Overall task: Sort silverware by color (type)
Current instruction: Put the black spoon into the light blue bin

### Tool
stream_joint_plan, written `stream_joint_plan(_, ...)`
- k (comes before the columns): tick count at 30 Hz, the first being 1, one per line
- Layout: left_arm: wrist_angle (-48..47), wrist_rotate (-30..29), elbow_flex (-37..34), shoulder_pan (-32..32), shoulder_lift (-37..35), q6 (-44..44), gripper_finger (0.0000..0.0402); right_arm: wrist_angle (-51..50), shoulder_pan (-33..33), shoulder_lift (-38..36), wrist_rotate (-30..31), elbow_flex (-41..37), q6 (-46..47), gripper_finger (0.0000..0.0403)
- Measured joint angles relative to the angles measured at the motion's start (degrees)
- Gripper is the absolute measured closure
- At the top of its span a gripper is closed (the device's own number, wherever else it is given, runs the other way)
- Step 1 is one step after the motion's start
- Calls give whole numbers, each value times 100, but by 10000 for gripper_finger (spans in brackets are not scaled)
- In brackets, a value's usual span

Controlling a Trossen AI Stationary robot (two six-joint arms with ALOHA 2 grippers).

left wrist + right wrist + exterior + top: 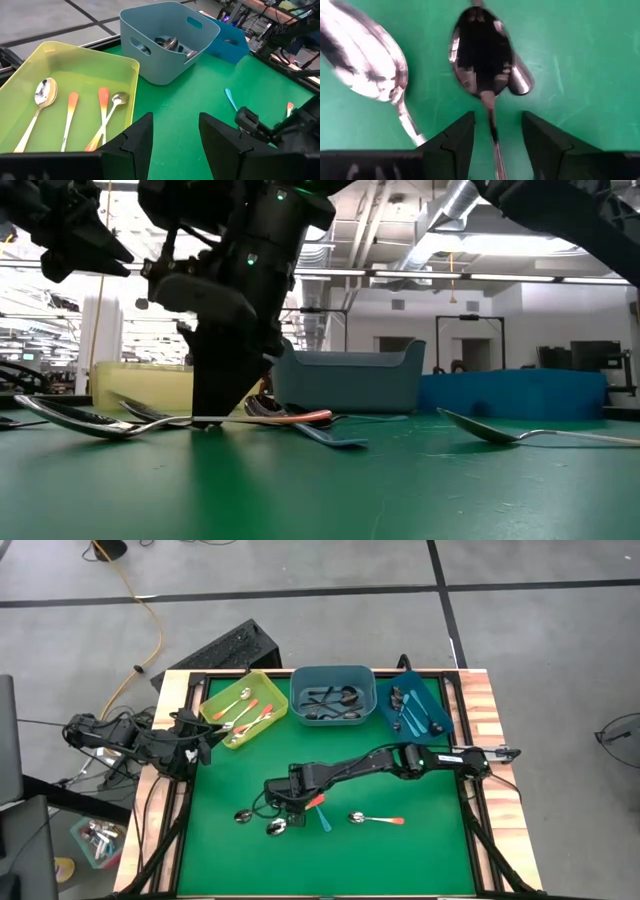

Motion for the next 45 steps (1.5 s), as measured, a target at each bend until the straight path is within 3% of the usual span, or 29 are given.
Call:
stream_joint_plan(5, -2, -3, 0, 0, -2, 0, 258, -33, 14, 0, 16, 0, -20, 248)
stream_joint_plan(17, -1, -5, 0, 0, -2, 0, 258, -137, -34, 9, 15, -4, 148, 393)
stream_joint_plan(32, 1, -10, 0, 0, -2, 0, 258, -152, -49, -55, 88, 75, 303, 398)
stream_joint_plan(45, 0, -10, 0, 0, -2, 0, 258, -223, -183, -704, 120, 74, 251, 400)
